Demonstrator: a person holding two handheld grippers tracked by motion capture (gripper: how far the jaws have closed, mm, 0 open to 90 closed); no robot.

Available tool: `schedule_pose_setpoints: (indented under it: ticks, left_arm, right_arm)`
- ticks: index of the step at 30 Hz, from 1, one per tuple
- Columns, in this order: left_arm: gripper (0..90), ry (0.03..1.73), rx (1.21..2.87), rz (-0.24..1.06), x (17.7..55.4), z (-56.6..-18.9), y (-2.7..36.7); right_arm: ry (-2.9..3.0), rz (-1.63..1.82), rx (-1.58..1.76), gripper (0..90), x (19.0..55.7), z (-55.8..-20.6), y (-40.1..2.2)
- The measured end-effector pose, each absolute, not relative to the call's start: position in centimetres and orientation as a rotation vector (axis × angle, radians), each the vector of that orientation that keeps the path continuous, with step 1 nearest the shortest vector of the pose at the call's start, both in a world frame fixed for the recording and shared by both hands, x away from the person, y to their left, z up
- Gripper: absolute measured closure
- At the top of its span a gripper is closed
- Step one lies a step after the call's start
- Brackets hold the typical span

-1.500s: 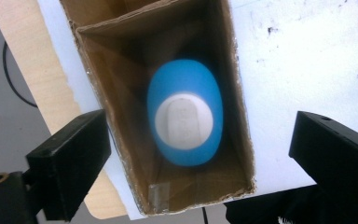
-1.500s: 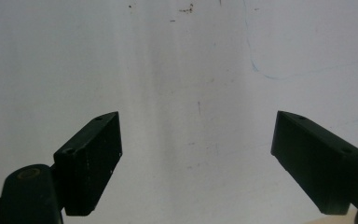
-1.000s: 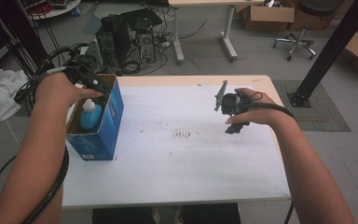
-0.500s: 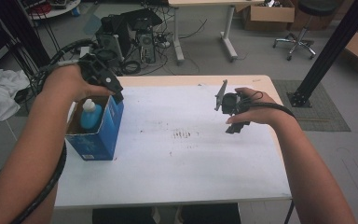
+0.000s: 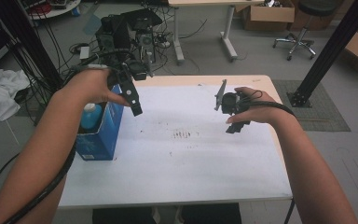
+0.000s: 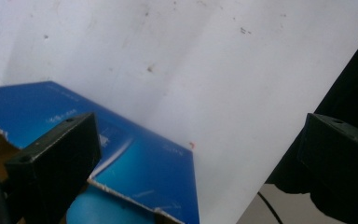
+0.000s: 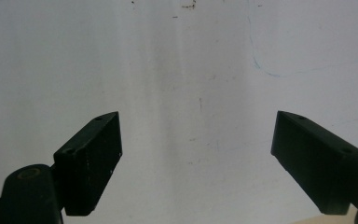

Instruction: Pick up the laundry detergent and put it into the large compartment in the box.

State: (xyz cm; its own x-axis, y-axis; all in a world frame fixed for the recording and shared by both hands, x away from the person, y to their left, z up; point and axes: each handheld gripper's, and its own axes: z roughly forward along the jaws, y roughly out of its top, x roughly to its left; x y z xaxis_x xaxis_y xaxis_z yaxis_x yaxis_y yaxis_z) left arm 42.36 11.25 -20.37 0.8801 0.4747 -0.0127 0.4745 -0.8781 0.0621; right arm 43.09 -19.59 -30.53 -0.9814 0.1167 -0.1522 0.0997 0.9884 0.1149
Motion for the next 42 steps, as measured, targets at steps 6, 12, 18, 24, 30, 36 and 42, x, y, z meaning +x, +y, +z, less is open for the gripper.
schedule_pose_setpoints:
  ticks: [6, 12, 18, 24, 30, 36, 42]
  left_arm:
    - [0.1, 0.536, 3.020, -0.040, 42.1, -21.2, 9.9]
    - [0.1, 0.315, 3.098, -0.062, 41.2, -22.7, 7.9]
    - [0.1, 0.141, 3.127, -0.075, 40.4, -23.5, 6.7]
    - [0.1, 0.107, 3.124, -0.092, 40.4, -23.6, 6.1]
    - [0.1, 0.088, 3.117, -0.087, 40.4, -23.5, 5.8]
    - [0.1, 0.075, 3.112, -0.092, 40.4, -23.7, 5.5]
    - [0.1, 0.068, 3.123, -0.105, 40.5, -24.1, 5.3]
  right_arm:
    - [2.980, 0.157, 0.154, 16.4, 43.1, -30.4, -19.4]
    - [2.991, 0.144, 0.138, 16.4, 43.0, -30.6, -19.2]
    - [2.994, 0.147, 0.114, 16.4, 42.6, -30.2, -19.2]
    - [2.989, 0.146, 0.094, 16.4, 42.5, -29.7, -19.2]
    - [2.987, 0.147, 0.097, 16.4, 42.5, -29.6, -19.3]
    - [2.986, 0.139, 0.100, 16.4, 42.5, -29.5, -19.4]
    - [2.980, 0.152, 0.115, 16.4, 42.6, -29.4, -19.6]
